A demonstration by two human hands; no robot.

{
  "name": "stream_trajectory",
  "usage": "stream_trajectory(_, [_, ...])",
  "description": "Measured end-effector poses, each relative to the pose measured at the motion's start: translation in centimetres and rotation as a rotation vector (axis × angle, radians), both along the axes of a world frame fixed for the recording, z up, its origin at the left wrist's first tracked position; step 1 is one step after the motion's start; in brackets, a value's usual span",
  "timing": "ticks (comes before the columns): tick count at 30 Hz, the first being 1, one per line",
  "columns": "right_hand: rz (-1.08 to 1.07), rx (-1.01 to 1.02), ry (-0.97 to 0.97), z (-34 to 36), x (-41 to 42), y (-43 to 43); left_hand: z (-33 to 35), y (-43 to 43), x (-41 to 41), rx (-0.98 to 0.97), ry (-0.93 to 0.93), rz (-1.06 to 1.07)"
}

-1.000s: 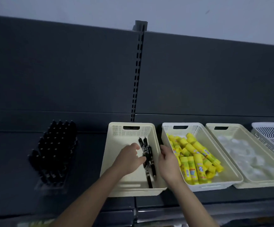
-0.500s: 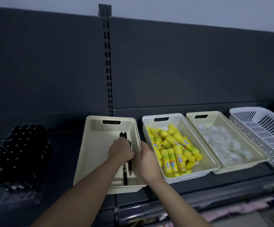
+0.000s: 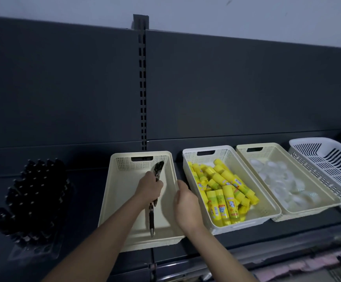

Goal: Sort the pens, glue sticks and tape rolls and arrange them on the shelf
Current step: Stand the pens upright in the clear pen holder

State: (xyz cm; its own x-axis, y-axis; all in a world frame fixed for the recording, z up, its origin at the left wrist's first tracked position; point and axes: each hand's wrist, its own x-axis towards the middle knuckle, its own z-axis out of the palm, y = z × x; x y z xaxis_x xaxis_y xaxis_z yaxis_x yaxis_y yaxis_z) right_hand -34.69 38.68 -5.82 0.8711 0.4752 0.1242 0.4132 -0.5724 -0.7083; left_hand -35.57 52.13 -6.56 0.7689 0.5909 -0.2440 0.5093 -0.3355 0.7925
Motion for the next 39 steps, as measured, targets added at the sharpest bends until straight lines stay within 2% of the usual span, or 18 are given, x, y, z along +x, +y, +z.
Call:
stream_trajectory(2, [-0.005, 0.044, 0.019, -0.3, 0.1, 0.0, 0.9, 0.4, -0.9, -0.124, -0.079, 0.008])
stream_trajectory(6, [0.013, 0.14, 0.127, -0.5, 0.8, -0.4, 2.8, 1.0, -3.2, -0.541, -0.317, 0.038])
stream_trajectory(8, [0.027, 0.163, 0.107, 0.0, 1.0, -0.6, 3.6, 1.0, -4.3, -0.647, -0.368, 0.047])
stream_trajectory(10, [0.036, 0.207, 0.003, 1.1, 1.0, -0.5, 4.0, 0.6, -5.1, -0.679, -0.39, 0.043])
stream_trajectory(13, [0.057, 0.291, -0.026, 3.3, 0.9, 0.2, 4.6, -0.3, -5.9, -0.695, -0.449, 0.022])
stream_trajectory(16, [0.129, 0.425, 0.259, 5.2, 0.7, 1.2, 5.6, -1.1, -6.6, -0.677, -0.499, -0.026])
stream_trajectory(19, [0.191, 0.558, 0.588, 6.5, 0.5, 1.8, 6.6, -1.6, -7.1, -0.575, -0.502, -0.027])
stream_trajectory(22, [0.22, 0.701, 0.761, 7.5, -0.1, 1.9, 7.3, -1.9, -7.7, -0.522, -0.529, 0.052])
stream_trajectory(25, [0.172, 0.838, 0.8, 8.5, -1.3, 2.1, 7.5, -1.6, -9.0, -0.501, -0.566, 0.152])
stream_trajectory(28, [0.11, 0.941, 0.795, 9.7, -2.7, 2.3, 7.5, -1.3, -10.9, -0.428, -0.566, 0.153])
stream_trajectory(33, [0.107, 0.92, 0.738, 10.1, -6.6, 3.5, 7.9, -0.3, -15.2, -0.363, -0.574, 0.075])
stream_trajectory(39, [0.09, 0.921, 0.762, 9.7, -13.2, 6.0, 8.2, 2.8, -21.8, -0.255, -0.601, 0.015])
